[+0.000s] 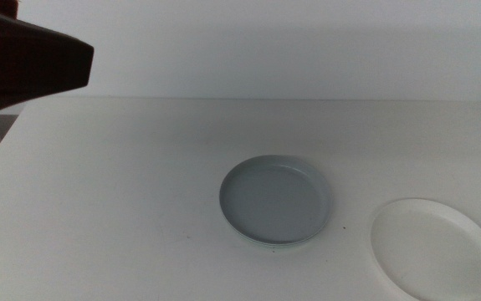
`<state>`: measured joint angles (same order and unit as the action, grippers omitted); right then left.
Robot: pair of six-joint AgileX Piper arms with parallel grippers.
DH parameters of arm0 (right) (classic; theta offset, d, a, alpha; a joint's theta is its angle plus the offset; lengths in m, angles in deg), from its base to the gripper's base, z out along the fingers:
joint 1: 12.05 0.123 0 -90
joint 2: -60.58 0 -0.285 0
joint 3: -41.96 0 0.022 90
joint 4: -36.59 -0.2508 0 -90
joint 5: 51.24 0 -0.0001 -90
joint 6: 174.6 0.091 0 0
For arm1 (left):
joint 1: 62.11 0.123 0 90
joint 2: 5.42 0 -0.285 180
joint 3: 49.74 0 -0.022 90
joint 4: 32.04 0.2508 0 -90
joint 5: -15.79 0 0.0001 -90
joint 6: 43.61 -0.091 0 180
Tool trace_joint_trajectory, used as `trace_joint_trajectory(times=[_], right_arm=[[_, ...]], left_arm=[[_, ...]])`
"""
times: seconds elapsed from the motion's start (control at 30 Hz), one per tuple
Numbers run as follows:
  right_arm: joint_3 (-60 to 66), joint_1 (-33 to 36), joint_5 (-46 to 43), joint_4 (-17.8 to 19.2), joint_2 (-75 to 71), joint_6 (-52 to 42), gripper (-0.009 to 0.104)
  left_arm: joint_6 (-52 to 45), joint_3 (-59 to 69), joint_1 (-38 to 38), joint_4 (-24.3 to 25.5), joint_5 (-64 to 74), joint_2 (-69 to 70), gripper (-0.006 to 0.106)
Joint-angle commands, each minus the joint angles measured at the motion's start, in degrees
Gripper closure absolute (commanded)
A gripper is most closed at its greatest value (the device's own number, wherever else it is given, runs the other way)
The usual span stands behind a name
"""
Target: Stack the three bowls on top of each other.
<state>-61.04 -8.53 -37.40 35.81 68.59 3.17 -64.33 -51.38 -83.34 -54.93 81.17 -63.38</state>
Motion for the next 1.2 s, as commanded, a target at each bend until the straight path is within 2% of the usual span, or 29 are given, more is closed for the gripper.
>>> trace_joint_trajectory(times=[0.0,0.17,0.3,0.4,0.47,0.57,0.63,0.7,0.87,0.93,1.07,1.17], right_arm=[[0.2,-0.1,-2.3,0.4,-0.2,-0.2,0.003],[0.2,-0.1,-7.6,0.8,-0.2,0.9,0.003],[-7.8,-0.1,-3.3,1.4,2.4,4.9,0.003],[-21.4,-0.1,13.0,4.4,12.5,10.5,0.003],[-31.4,-0.1,29.4,6.6,20.9,12.9,0.003],[-42.5,-0.1,48.6,8.7,30.5,13.4,0.003],[-48.4,-0.1,56.1,9.5,35.7,13.4,0.003],[-51.7,-0.1,56.1,9.0,40.5,13.2,0.003],[-53.3,-0.1,56.1,2.5,51.0,8.9,0.003],[-53.3,-0.1,56.1,1.8,55.4,8.7,0.003],[-53.3,-0.1,50.4,-0.7,61.9,8.7,0.003],[-53.3,-0.1,47.9,-0.8,64.8,8.7,0.003]], left_arm=[[0.6,0.1,0.1,-0.1,-0.5,0.3,0.007],[0.6,0.1,0.1,-0.1,-0.5,0.3,0.007],[0.6,0.1,0.1,-0.1,-0.6,0.3,0.007],[0.6,0.1,0.1,-0.1,-1.3,0.3,0.007],[0.6,0.1,0.1,-0.1,-1.8,0.3,0.007],[0.6,0.1,0.1,-0.1,-1.8,0.3,0.007],[0.6,0.1,0.1,-0.1,-1.8,0.3,0.007],[0.6,0.1,0.1,-0.1,-1.8,0.3,0.007],[0.6,0.1,0.1,0.1,-1.8,0.3,0.007],[0.6,0.1,0.1,-0.1,-1.8,0.3,0.007],[0.6,0.1,0.1,-0.1,-1.8,0.3,0.007],[0.6,0.1,0.1,0.1,-1.8,0.3,0.007]])
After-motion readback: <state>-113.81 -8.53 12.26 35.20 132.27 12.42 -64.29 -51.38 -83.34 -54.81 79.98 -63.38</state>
